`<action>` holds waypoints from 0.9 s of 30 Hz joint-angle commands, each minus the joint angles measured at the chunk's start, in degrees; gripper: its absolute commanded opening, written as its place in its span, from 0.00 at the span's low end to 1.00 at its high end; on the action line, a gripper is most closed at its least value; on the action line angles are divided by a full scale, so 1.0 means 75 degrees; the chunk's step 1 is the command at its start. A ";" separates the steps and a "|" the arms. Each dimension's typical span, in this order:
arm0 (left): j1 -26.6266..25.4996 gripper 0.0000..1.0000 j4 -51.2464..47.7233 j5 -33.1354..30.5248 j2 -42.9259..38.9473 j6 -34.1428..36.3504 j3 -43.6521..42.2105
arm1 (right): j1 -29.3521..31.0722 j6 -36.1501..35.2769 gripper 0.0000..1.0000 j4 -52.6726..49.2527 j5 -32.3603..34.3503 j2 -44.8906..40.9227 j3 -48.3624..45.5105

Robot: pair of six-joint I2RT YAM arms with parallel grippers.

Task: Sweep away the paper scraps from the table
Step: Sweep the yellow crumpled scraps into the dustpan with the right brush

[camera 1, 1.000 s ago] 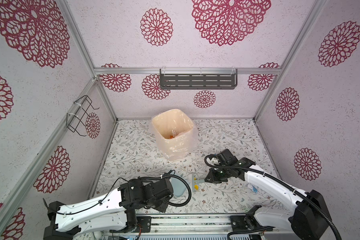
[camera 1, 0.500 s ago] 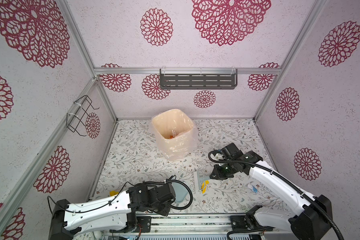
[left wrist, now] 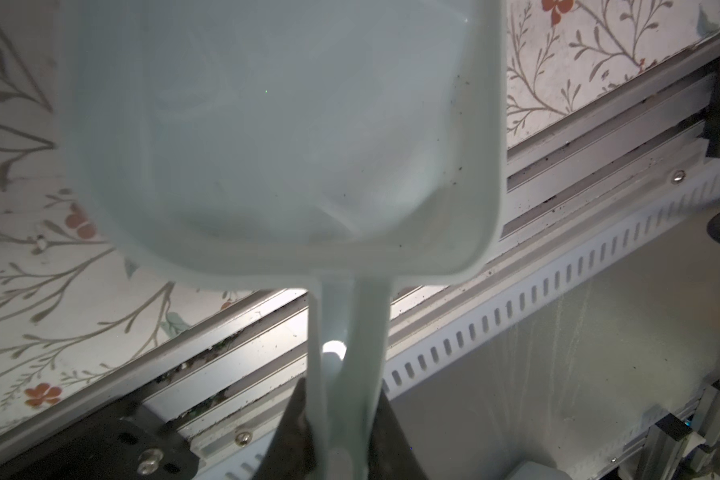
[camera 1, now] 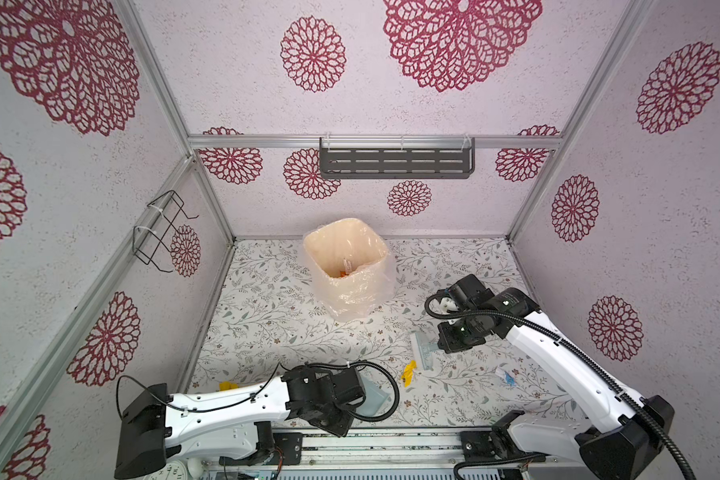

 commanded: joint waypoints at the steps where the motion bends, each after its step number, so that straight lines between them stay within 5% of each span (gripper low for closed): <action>1: -0.0006 0.00 0.0134 0.0090 0.0398 0.0760 0.0456 | 0.0076 -0.0370 0.00 -0.0700 0.1042 0.0222 0.0476; 12: 0.0836 0.00 0.0662 0.0791 0.1182 0.1987 0.0654 | 0.0932 -0.0448 0.00 -0.0893 0.2021 0.1633 0.1237; 27: 0.1292 0.00 0.0961 0.1409 0.2049 0.2739 0.0764 | 0.1849 0.0008 0.00 -0.0365 0.0939 0.2308 0.1266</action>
